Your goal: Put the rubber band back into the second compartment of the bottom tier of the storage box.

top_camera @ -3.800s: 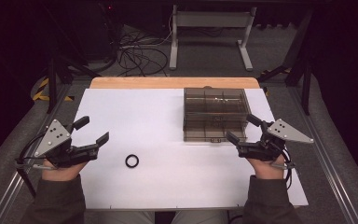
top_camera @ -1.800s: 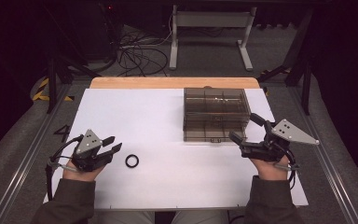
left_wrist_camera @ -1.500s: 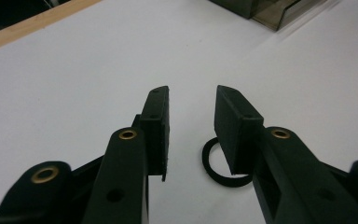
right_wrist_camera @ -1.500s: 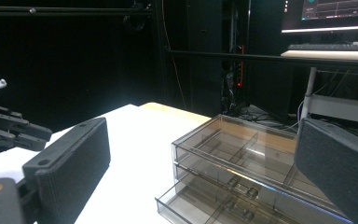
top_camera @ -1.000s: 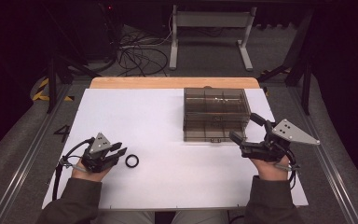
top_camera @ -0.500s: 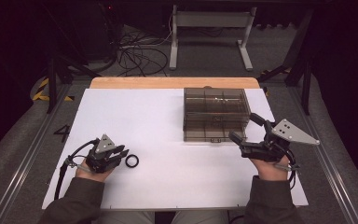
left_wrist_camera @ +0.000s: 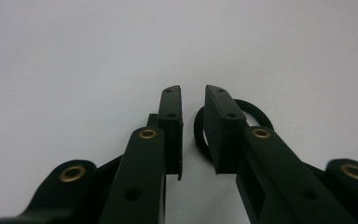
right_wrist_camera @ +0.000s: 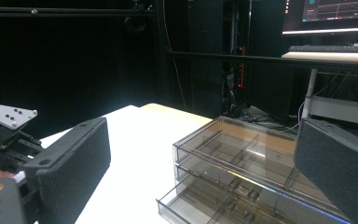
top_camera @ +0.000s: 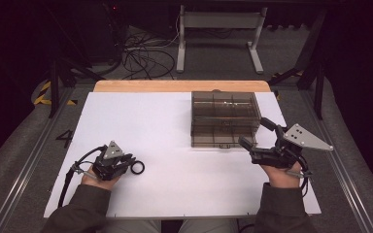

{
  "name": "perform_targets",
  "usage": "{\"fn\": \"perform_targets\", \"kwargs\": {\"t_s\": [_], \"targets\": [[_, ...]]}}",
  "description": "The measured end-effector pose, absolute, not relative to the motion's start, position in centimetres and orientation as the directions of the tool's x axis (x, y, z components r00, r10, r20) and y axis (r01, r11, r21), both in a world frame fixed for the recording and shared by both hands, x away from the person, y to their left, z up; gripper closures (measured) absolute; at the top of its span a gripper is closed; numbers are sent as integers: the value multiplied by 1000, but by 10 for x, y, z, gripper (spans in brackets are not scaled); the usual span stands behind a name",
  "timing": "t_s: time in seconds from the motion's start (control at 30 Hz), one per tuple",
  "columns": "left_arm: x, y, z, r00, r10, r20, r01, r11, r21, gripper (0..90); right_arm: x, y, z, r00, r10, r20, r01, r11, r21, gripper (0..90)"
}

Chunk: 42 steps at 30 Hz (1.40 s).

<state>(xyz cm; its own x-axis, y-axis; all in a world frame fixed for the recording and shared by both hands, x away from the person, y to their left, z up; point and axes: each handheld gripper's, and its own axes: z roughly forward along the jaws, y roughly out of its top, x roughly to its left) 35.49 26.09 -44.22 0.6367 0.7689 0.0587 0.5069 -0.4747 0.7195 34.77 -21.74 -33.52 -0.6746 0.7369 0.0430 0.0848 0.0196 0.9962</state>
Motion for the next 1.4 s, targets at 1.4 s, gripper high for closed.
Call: {"fn": "perform_targets", "kwargs": {"t_s": [1.4], "targets": [[362,254,-455,654,755,51,525,-502,688,866,347,-216,-334,-678,734,43,80,15,997,46]]}}
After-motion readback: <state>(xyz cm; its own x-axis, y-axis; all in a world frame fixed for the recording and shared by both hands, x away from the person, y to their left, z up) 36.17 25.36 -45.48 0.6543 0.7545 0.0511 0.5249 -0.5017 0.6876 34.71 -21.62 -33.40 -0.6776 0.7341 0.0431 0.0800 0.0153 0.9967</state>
